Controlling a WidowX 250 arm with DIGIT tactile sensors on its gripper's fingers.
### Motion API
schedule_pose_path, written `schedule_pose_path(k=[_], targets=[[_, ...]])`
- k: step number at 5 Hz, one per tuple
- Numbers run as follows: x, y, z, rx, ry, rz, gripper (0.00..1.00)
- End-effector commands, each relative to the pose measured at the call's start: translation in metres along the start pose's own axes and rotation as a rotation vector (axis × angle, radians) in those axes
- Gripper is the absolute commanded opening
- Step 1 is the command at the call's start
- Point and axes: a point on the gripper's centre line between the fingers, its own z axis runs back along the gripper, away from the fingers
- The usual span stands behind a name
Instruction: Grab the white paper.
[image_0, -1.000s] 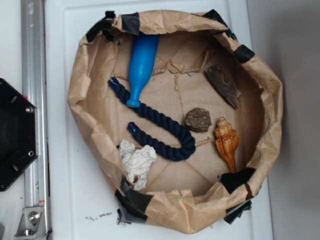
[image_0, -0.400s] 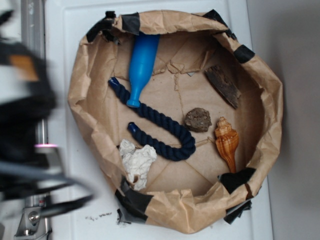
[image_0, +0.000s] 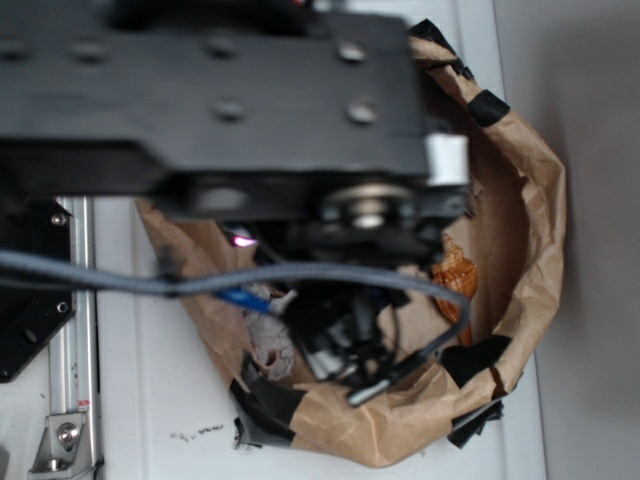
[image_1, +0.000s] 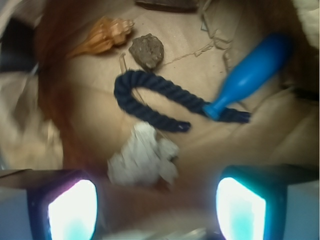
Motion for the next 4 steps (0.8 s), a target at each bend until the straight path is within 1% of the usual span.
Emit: schedule_pose_path(k=[1, 2, 3, 4], targets=[[0.003, 0.001, -0.07, -0.057, 0.101, 0.176, 1.0], [-0.017, -0.005, -0.112, -0.159, 0.183, 0.101, 1.0], [-0.032, -0.009, -0.141, -0.19, 0.254, 0.074, 0.0], [-0.032, -0.01, -0.125, -0.221, 0.223, 0.046, 0.0]])
